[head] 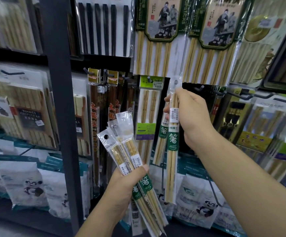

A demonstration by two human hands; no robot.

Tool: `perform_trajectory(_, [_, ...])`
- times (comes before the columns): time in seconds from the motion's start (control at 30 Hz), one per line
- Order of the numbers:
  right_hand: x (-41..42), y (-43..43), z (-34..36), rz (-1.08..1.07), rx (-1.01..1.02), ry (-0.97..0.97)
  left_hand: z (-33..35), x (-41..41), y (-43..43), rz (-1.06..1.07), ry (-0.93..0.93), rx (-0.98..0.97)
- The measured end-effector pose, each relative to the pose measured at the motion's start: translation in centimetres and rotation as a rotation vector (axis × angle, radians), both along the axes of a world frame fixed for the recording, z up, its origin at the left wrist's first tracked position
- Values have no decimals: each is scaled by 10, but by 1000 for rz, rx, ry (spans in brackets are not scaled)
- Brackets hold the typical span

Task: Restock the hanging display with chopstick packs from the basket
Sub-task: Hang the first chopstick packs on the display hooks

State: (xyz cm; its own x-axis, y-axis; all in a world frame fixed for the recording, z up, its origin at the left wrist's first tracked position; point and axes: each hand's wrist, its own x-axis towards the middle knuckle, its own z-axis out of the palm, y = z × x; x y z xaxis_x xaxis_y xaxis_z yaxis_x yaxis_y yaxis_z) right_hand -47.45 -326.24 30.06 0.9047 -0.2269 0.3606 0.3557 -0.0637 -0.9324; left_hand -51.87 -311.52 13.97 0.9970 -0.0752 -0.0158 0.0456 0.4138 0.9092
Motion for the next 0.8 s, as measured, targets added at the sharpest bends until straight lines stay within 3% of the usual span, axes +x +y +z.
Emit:
perform_trajectory(0.17, [3,3,-3,-35,10,2,0,0,2,-7,-20,-5])
perform_trajectory(0.3, [10,0,-10,-125,-118,36,0,0,2,8,-25,25])
perform_trajectory(0.43, [14,-6,-15,-266,-267,-14,0,1,1,20,-42,69])
perform_trajectory(0.63, [2,-11,-35,-392,-279,-141,3,-1,-2,41,-73,67])
perform_trajectory(0.7, [-10,-7,-45,-260,-287,-207,6,-3,-3,27,-102,85])
perform_trajectory(0.8, [-26,7,-60,117,-458,-83,9,-4,-6,19,-134,95])
